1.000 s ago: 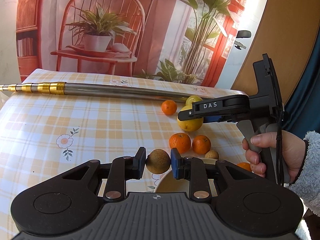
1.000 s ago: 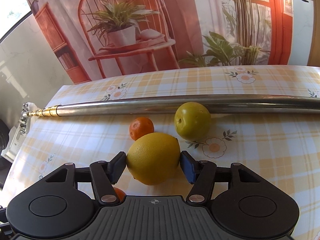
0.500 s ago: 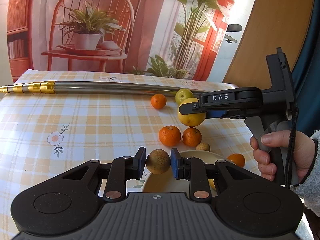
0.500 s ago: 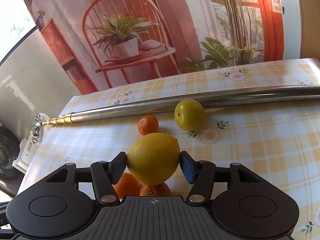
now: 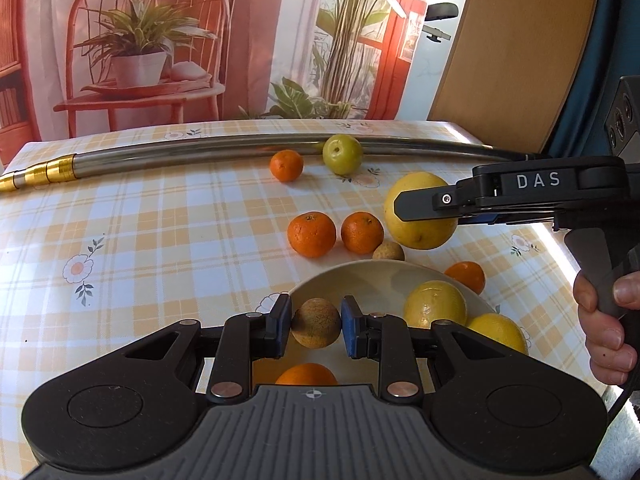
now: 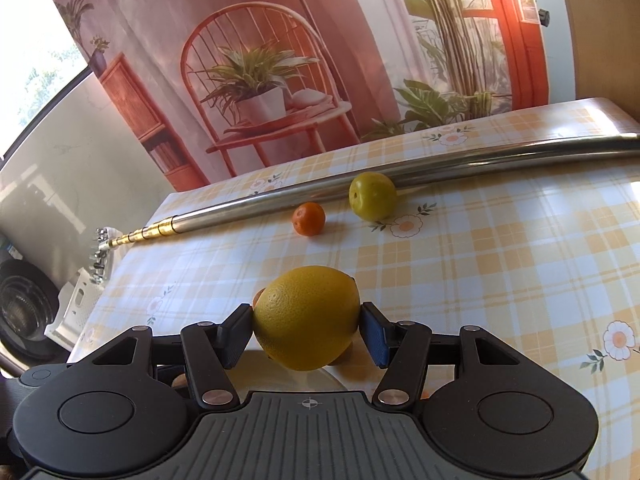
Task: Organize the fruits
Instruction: 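Carry the grapefruit and kiwi over the white bowl with both tools, then open both tools to drop the kiwi and grapefruit into the bowl, then move the left tool to another brown kiwi and close on it, then carry the kiwi toward the bowl with the left tool while the right tool grasps an orange, then lower the kiwi into the bowl and open the left tool while the right tool carries the orange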
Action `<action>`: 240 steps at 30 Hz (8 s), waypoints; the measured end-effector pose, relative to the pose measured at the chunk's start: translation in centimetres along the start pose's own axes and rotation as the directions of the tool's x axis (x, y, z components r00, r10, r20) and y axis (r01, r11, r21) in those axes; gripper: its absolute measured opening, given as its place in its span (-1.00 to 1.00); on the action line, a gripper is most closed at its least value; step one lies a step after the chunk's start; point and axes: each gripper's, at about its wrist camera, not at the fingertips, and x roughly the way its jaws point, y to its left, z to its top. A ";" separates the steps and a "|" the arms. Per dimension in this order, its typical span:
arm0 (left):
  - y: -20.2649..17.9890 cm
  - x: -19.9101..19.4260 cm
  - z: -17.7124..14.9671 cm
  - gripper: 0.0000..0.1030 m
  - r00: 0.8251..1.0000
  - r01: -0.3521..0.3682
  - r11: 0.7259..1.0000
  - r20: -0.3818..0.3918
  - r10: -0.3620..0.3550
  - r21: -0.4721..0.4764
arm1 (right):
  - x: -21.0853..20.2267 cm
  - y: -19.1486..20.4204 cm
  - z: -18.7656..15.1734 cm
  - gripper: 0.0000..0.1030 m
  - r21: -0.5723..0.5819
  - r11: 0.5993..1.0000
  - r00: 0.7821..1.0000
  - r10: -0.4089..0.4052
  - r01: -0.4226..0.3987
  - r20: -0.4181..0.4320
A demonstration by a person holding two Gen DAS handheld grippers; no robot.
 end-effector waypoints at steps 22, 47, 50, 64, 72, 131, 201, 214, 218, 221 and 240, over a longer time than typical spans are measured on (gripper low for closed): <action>0.3 0.6 -0.9 -0.42 1.000 -0.010 1.000 -0.028 0.009 -0.017 | 0.4 2.1 -0.9 0.05 -0.052 0.998 0.998 0.037 -0.039 -0.049; 4.4 -5.4 -0.3 0.09 0.976 -0.151 0.955 0.112 0.185 -0.256 | 2.9 6.4 -2.4 -0.01 -0.223 0.975 0.988 -0.022 -0.012 -0.153; 4.5 -5.7 -0.4 0.12 0.975 -0.158 0.953 0.114 0.192 -0.257 | 2.7 6.3 -2.4 -0.03 -0.219 0.976 0.989 -0.018 -0.014 -0.145; 3.5 -5.8 -0.7 0.17 0.976 -0.141 0.965 0.129 0.173 -0.223 | -1.7 4.2 -2.3 -0.11 -0.235 0.970 0.997 -0.058 0.067 0.042; 3.1 -5.4 -0.1 0.17 0.988 -0.093 0.971 0.103 0.119 -0.221 | -3.2 1.1 -2.1 -0.15 -0.180 0.970 0.984 -0.147 0.163 0.097; -5.4 11.0 8.3 -0.48 0.955 -0.005 0.999 -0.295 -0.010 -0.051 | -5.0 -7.1 -2.2 -0.33 0.032 0.988 0.978 -0.157 0.154 0.138; -2.9 -2.7 -0.9 -0.48 1.000 0.014 0.998 -0.027 -0.016 -0.058 | -3.3 -4.2 -4.6 -0.33 -0.019 0.988 0.986 -0.153 0.155 0.058; -3.7 -3.4 -2.3 -0.48 0.996 0.044 0.999 -0.082 -0.042 0.016 | -5.3 -1.1 -4.9 -0.33 -0.061 0.991 0.990 -0.114 0.119 0.083; -3.2 -3.5 -3.0 -0.48 0.993 0.033 0.999 -0.110 -0.032 0.005 | -5.7 0.1 -5.5 -0.33 -0.089 0.990 0.992 -0.105 0.112 0.075; -2.5 -3.6 -3.4 -0.48 0.992 0.014 1.000 -0.126 -0.016 -0.017 | -5.9 0.9 -5.8 -0.33 -0.108 0.988 0.992 -0.100 0.107 0.074; -2.9 -3.6 -4.1 -0.48 0.989 0.053 0.998 -0.141 -0.049 0.022 | -6.6 1.9 -6.0 -0.33 -0.140 0.984 0.992 -0.102 0.112 0.076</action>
